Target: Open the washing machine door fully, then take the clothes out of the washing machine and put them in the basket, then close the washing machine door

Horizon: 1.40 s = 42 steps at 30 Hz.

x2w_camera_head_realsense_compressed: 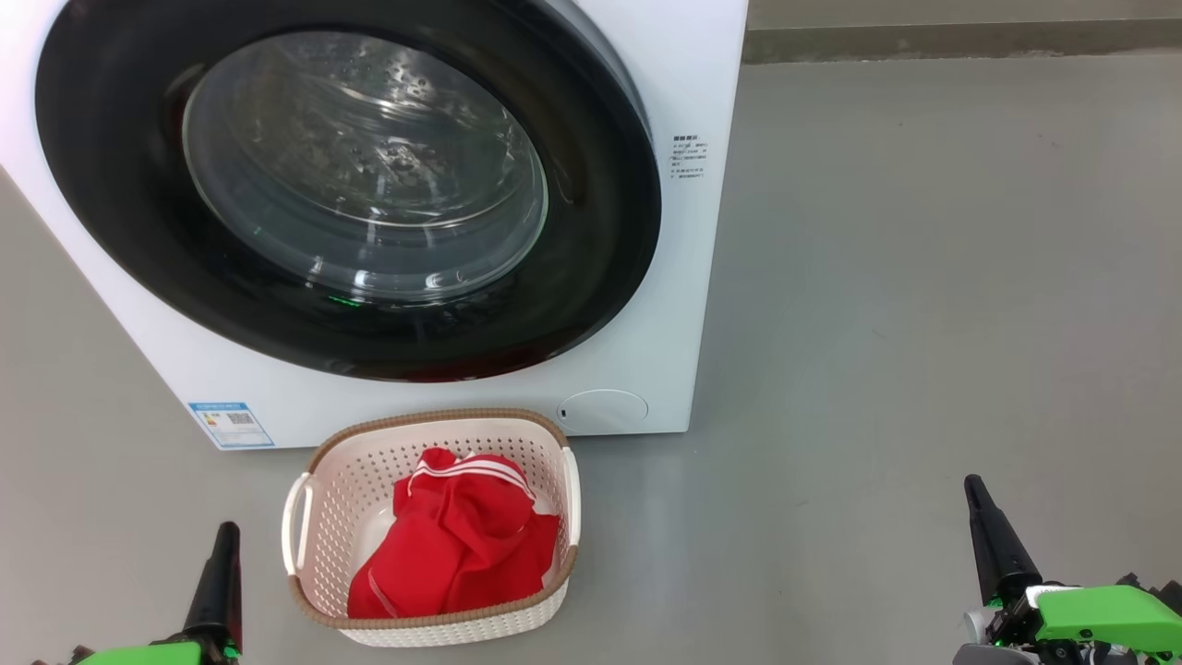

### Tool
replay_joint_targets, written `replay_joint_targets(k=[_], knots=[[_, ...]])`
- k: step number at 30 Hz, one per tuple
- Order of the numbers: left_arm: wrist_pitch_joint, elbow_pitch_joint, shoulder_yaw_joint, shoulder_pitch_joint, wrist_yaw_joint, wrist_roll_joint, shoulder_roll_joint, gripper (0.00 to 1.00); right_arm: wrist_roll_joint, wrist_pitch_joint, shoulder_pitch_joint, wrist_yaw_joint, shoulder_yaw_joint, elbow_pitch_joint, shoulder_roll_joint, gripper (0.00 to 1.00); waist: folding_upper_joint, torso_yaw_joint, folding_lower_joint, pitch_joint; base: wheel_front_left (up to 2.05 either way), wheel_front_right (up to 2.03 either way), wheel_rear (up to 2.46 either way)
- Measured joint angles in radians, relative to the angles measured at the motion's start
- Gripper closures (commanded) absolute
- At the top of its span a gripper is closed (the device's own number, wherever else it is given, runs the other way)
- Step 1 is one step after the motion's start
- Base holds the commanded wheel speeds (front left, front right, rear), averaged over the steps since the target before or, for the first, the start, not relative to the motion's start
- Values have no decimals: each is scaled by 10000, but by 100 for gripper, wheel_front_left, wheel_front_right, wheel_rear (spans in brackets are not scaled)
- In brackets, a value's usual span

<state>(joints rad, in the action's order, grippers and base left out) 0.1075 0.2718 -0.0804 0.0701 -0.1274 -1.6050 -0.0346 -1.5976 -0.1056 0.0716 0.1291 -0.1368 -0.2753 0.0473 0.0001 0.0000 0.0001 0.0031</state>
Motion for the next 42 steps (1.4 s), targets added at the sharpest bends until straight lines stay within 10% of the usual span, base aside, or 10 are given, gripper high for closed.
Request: replay_joint_targets(k=[42], knots=[[0,0,-2,0,0,0,2,100,0,0,0,0,0,2,-2,100,0,0,0,0,0,0,0]])
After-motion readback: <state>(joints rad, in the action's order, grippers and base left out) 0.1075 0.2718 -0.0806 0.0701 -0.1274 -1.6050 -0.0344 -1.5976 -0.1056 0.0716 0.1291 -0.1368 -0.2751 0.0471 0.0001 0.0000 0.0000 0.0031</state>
